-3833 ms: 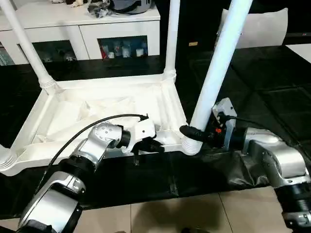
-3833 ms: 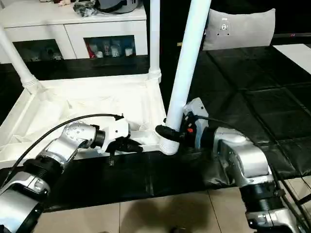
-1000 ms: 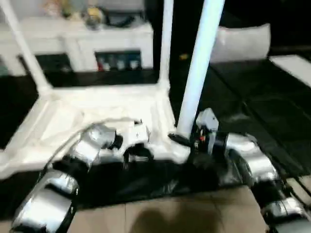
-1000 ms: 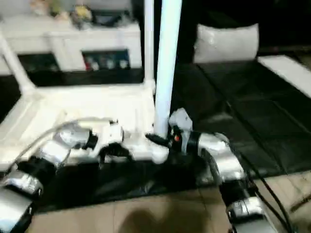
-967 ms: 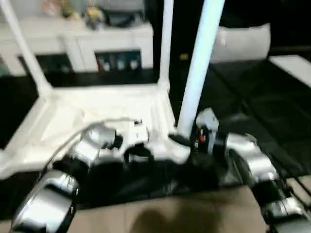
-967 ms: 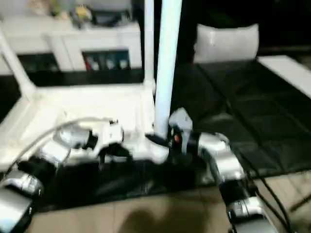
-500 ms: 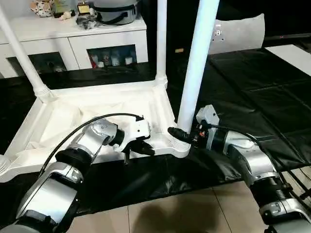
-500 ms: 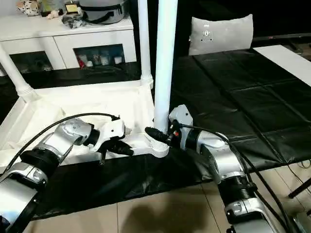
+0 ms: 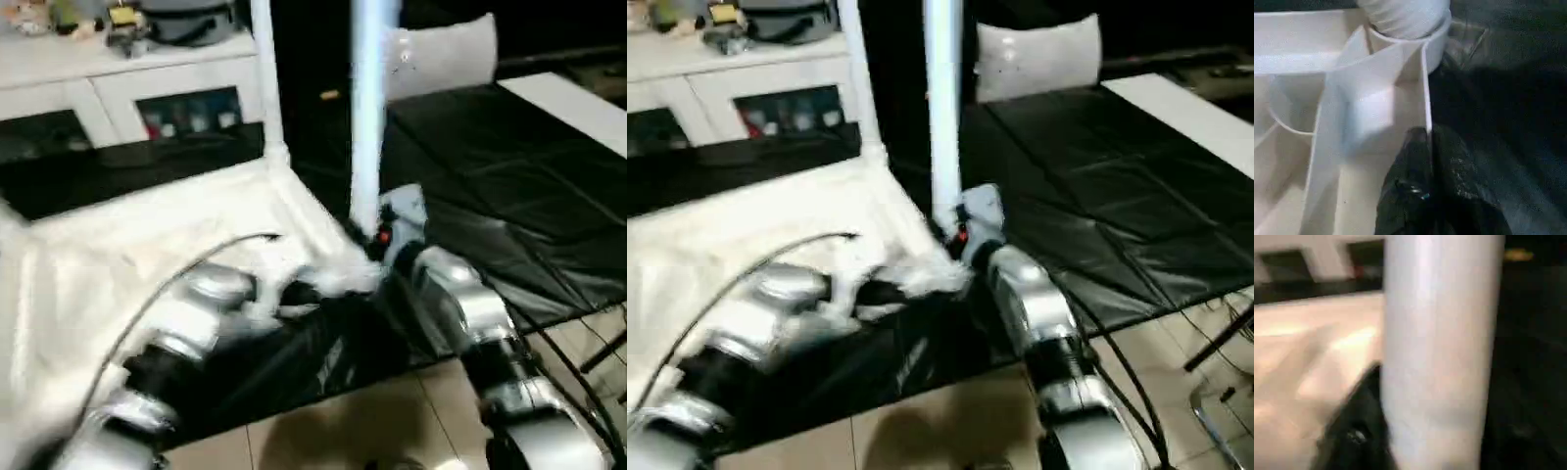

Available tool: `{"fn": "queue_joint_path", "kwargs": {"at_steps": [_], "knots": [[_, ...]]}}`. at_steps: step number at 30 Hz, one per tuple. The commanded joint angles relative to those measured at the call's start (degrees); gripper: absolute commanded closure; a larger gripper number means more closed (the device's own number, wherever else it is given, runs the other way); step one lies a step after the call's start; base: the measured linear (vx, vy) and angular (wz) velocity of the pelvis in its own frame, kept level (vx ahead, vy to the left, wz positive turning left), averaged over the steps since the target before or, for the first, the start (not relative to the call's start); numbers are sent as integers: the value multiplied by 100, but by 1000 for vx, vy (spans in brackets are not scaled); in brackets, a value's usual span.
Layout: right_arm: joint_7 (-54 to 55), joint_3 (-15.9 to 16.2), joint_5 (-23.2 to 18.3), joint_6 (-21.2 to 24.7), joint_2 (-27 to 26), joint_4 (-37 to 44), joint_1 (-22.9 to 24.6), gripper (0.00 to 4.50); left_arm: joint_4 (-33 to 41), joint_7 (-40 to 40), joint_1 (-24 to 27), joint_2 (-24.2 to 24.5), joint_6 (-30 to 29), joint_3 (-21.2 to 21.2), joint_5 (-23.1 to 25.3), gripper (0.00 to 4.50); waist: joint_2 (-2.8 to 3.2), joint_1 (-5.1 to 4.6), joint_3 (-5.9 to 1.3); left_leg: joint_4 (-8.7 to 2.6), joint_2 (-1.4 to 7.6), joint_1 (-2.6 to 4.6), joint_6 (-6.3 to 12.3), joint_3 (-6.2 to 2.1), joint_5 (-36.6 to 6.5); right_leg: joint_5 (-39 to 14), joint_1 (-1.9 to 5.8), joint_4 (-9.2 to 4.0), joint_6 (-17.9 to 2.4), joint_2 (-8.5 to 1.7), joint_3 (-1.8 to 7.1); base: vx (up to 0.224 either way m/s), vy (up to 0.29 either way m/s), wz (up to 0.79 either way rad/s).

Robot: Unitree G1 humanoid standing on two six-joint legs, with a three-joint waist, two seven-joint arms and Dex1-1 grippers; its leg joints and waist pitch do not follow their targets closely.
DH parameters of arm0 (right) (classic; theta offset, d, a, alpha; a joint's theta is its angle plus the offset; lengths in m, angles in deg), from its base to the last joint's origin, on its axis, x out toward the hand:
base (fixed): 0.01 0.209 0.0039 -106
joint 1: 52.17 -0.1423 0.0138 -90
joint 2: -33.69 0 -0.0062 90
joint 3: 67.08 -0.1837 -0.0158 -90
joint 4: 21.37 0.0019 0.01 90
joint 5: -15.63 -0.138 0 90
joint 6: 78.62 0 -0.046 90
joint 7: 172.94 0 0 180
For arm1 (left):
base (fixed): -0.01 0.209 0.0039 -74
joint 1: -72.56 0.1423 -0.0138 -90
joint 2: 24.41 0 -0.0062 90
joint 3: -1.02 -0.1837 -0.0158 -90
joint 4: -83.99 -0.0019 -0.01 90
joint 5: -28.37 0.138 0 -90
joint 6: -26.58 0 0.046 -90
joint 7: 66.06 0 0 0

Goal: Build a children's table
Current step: Insert table leg to table base

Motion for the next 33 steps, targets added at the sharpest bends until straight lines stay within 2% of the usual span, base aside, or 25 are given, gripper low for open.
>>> {"fn": "queue_joint_path", "kwargs": {"at_steps": [1,3,7,8,9,10,12,13,15,16,17,18,19,20,22,23,24,25,26,27,28,29,31,32,33], "knots": [[428,24,210,363,-95,-834,189,262,371,191,-154,-249,41,-120,4,450,-41,25,-217,-551,197,-73,-67,-90,-2545,-3385,79,-537,-283,-408,328,54,2,12],[524,-2,184,406,-151,-932,99,262,389,430,-183,-386,37,-200,143,450,-41,49,-247,-579,238,-179,46,-89,-2076,-2682,146,-431,-474,-367,382,56,4,7],[747,-25,293,472,-246,-1081,-56,262,856,819,-139,-435,-486,-364,288,450,-42,122,-304,-566,272,-203,192,-36,-1396,-1587,167,-270,-854,-333,480,63,-3,6],[777,-28,319,431,-259,-1134,-89,262,908,865,-123,-423,-544,-357,321,450,-50,117,-339,-548,262,-242,275,-31,-1136,-1282,196,-212,-964,-310,501,68,-9,0],[739,-13,336,378,-262,-1126,-92,262,870,898,-129,-350,-465,-343,385,450,-65,131,-397,-500,236,-276,368,-18,-717,-830,226,-138,-1075,-302,537,69,-8,-6],[717,-12,347,323,-269,-1164,-115,262,850,931,-129,-313,-420,-329,446,450,-70,149,-403,-485,234,-276,450,-8,-503,-559,220,-110,-1149,-291,545,69,-8,-6],[648,-10,358,64,-270,-1154,-119,262,768,876,-133,-186,-166,-336,518,450,-69,183,-458,-385,209,-240,864,41,364,465,236,-14,-1413,-277,547,34,-3,-2],[556,-93,268,-247,-274,-1037,-91,262,735,732,-115,-48,64,-353,509,450,-68,194,-466,-366,205,-234,971,51,529,620,236,0,-1443,-274,541,0,0,0],[412,-243,96,-631,-280,-810,-42,262,692,569,-92,137,309,-360,495,450,-91,243,-462,-354,219,-232,1291,88,613,607,231,6,-1467,-285,541,0,0,0],[226,-381,-81,-805,-276,-513,19,262,672,500,-82,309,407,-368,485,450,-111,254,-456,-363,235,-217,1312,98,538,491,219,-4,-1468,-282,545,0,0,0],[226,-381,-81,-805,-276,-513,19,262,672,500,-82,309,407,-368,485,450,-95,282,-440,-383,258,-189,1302,108,302,190,196,-24,-1462,-274,556,0,0,0],[-69,-522,-328,-885,-242,-80,133,262,635,435,-85,497,491,-343,443,450,-85,305,-428,-402,274,-172,1255,110,129,-20,186,-40,-1457,-262,568,0,0,0],[-122,-546,-373,-888,-234,-2,155,262,628,422,-86,528,518,-336,434,450,-87,322,-430,-406,284,-174,1219,111,69,-85,186,-33,-1455,-263,575,0,0,0],[-521,-652,-660,-820,-163,427,297,262,563,365,-106,668,576,-271,393,450,-72,377,-432,-412,292,-156,1158,119,32,-138,173,-30,-1450,-256,592,0,0,0],[-904,-668,-851,-712,-33,773,452,262,579,134,-83,771,700,-224,265,450,-78,450,-462,-382,289,-153,1215,115,252,194,175,20,-1473,-240,616,0,0,0],[-1058,-650,-900,-678,43,906,524,262,599,88,-73,765,656,-186,207,450,-92,478,-495,-330,269,-175,1327,115,686,617,171,93,-1538,-231,636,0,0,0],[-1137,-638,-918,-690,81,955,558,262,602,88,-72,745,617,-137,155,450,-94,537,-510,-289,261,-152,1463,141,1109,960,129,135,-1624,-218,645,0,0,0],[-1167,-636,-927,-690,97,981,573,262,605,61,-75,737,600,-116,116,423,-92,562,-512,-274,256,-147,1519,150,1241,1035,114,149,-1662,-216,649,0,0,0],[-1284,-626,-970,-669,165,1104,642,262,629,-59,-87,726,542,-54,-22,423,-74,596,-513,-255,253,-133,1605,163,1392,1055,86,160,-1712,-205,653,0,0,0],[-1352,-608,-987,-674,207,1181,690,262,650,-165,-100,742,519,-32,-116,396,-99,624,-525,-228,238,-156,1672,172,1515,1128,96,189,-1732,-208,666,0,0,0],[-1408,-587,-1000,-665,247,1260,738,262,679,-283,-115,758,473,-3,-221,393,-109,641,-524,-224,235,-153,1696,182,1519,1124,83,188,-1743,-207,672,0,0,0],[-1451,-579,-1006,-667,267,1305,769,262,683,-354,-130,776,461,8,-292,382,-127,676,-501,-226,237,-166,1704,206,1367,929,61,175,-1749,-208,682,0,0,0],[-1494,-569,-1012,-623,293,1451,851,262,671,-450,-194,801,505,64,-461,355,-127,737,-462,-267,249,-168,1556,243,817,247,58,111,-1680,-221,687,0,0,0],[-1512,-555,-999,-575,313,1567,918,262,631,-475,-285,790,501,152,-603,350,-122,770,-447,-296,264,-149,1379,258,505,-169,51,71,-1597,-217,694,-56,-3,-4],[-1500,-537,-973,-554,318,1623,955,262,574,-420,-393,746,490,256,-685,349,-132,779,-440,-311,272,-145,1291,263,396,-301,49,62,-1563,-216,701,0,0,0]]}}
